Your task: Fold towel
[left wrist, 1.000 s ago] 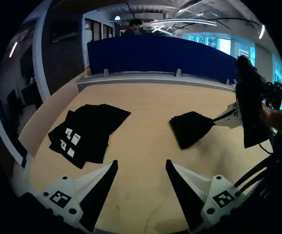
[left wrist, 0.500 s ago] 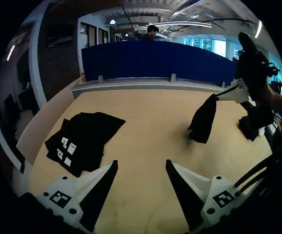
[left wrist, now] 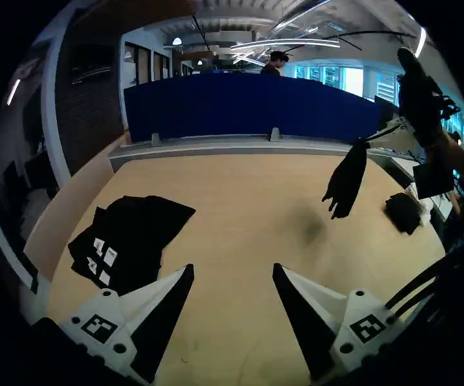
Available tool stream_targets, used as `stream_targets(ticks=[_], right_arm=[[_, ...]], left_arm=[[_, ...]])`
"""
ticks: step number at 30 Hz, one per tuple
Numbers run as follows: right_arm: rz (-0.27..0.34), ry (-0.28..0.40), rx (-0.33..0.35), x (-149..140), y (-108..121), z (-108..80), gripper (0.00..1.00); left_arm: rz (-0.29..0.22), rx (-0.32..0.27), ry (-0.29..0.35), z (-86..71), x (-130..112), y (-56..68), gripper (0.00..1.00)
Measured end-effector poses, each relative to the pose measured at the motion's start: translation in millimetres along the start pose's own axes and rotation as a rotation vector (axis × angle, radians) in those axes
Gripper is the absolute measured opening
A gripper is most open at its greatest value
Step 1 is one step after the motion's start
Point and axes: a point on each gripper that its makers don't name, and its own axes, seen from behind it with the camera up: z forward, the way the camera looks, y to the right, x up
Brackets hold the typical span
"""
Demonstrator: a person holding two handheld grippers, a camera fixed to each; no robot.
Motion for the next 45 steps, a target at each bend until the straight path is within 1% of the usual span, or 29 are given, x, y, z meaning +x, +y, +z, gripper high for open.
stream_targets(ticks=[8,14,18,24,33,39,45], right_arm=[[0.036,0.001,-0.048,-12,48,-31.4,0.02],[0.063,-0.015,-0.090,-33,91,-55.0,0.02],[0.068,-0.032,-0.122,-50,121,-70.4,0.03],[0.078,-0.051,-0.160,-70,161,-89.7,0.02],[0.106,-0.076,-0.200,-101,208,-110.4,0.02],[0.137,-0.092,-0.221,-124,232,-118.7,0.02],[0.159,-0.107,-0.236,-144,249,-122.8,0.03]], left_arm=[[0.010,-0.010,-0.001,4.4,4,4.1,0.90],[0.025,-0.011,-0.007,9.2,7,6.8,0.90],[0.029,-0.009,-0.010,13.6,9,9.7,0.90],[0.036,-0.009,-0.015,21.7,15,16.2,0.90],[0.054,-0.018,-0.026,33.0,22,31.9,0.90],[0.058,-0.022,-0.032,36.8,25,42.2,0.90],[0.068,-0.019,-0.036,39.3,28,46.6,0.90]])
